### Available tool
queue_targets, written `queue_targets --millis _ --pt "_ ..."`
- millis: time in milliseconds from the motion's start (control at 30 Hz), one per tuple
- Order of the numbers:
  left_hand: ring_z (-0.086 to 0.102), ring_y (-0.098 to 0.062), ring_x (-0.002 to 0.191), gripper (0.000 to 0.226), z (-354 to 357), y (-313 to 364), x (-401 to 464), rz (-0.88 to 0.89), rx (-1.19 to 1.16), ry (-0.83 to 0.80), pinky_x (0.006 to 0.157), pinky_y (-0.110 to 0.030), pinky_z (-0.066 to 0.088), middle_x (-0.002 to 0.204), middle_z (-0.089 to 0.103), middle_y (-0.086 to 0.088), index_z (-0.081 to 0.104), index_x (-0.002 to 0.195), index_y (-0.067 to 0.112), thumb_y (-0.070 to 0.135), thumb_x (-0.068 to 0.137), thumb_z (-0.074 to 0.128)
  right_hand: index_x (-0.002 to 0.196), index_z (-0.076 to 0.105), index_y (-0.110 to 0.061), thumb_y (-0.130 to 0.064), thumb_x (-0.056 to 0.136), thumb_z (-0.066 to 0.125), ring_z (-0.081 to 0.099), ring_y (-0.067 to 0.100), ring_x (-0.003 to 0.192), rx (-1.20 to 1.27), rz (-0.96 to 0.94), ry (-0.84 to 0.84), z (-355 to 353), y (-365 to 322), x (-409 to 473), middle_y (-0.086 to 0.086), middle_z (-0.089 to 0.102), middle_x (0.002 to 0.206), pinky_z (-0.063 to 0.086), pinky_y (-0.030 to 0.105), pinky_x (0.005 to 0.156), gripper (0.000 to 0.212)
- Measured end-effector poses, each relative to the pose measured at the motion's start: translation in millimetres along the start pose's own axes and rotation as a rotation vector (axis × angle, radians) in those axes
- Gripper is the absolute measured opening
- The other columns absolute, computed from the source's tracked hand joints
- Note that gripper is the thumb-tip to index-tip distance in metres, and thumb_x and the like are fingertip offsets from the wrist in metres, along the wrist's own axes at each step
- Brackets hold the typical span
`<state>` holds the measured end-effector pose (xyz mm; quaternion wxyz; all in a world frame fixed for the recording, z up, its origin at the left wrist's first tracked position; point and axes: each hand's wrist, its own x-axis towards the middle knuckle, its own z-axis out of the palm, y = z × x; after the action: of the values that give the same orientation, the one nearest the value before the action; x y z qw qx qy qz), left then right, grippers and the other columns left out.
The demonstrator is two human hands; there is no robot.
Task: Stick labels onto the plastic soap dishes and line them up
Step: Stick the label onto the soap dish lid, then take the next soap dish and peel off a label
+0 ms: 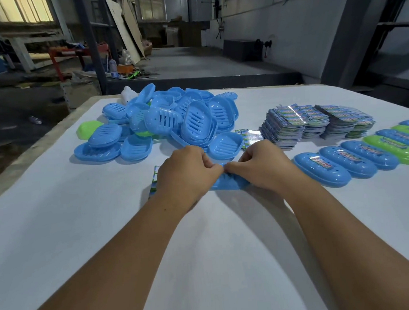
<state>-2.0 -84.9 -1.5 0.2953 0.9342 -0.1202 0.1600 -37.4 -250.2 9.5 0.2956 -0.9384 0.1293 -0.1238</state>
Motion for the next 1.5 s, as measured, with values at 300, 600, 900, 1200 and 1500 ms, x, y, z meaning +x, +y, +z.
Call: queue_targets --millis 300,600,900,1200,1500 --pt "0.058 -0.022 0.073 0.03 0 -2 -1 0.095 0.079 0.021 0.063 -0.03 0.036 0.067 0.047 0.013 0.055 0.075 0.029 0.057 0.077 0.066 0.075 0.062 -0.015 -0.063 0.075 0.069 0.063 0.022 0.073 -0.232 -0.053 0.074 -3 -5 -10 -0.002 0.066 0.07 0.045 0.034 0.057 0.049" --pt "0.06 -0.026 0.084 0.009 -5 -2 1 0.031 -0.073 0.018 0.07 -0.036 0.045 0.085 0.064 0.006 0.052 0.092 0.033 0.041 0.091 0.055 0.127 0.064 -0.028 -0.038 0.086 0.072 0.062 0.006 0.109 0.023 -0.349 -0.103 1 -12 -22 -0.015 0.067 0.12 0.046 0.023 0.092 0.043" --pt "0.062 -0.024 0.085 0.013 -3 -4 3 -0.006 -0.095 0.014 0.076 -0.036 0.049 0.08 0.063 0.011 0.053 0.097 0.036 0.043 0.088 0.059 0.119 0.068 -0.035 -0.059 0.083 0.062 0.059 0.029 0.109 -0.264 -0.15 0.118 -16 20 -37 0.0 0.066 0.116 0.048 0.04 0.093 0.044" --pt "0.059 -0.021 0.083 0.015 -3 -1 1 0.002 -0.098 -0.018 0.072 -0.033 0.041 0.078 0.062 0.013 0.053 0.1 0.035 0.042 0.089 0.06 0.136 0.052 -0.026 -0.059 0.084 0.063 0.047 0.037 0.122 -0.357 0.132 0.319 -32 48 -40 0.007 0.058 0.131 0.039 0.045 0.097 0.061" --pt "0.063 -0.023 0.086 0.014 -3 -5 1 0.007 -0.094 -0.031 0.074 -0.034 0.046 0.081 0.066 0.009 0.055 0.1 0.034 0.042 0.09 0.062 0.134 0.056 -0.029 -0.055 0.085 0.07 0.042 0.038 0.125 -0.321 0.268 0.39 -50 69 -29 0.011 0.051 0.137 0.036 0.044 0.097 0.057"
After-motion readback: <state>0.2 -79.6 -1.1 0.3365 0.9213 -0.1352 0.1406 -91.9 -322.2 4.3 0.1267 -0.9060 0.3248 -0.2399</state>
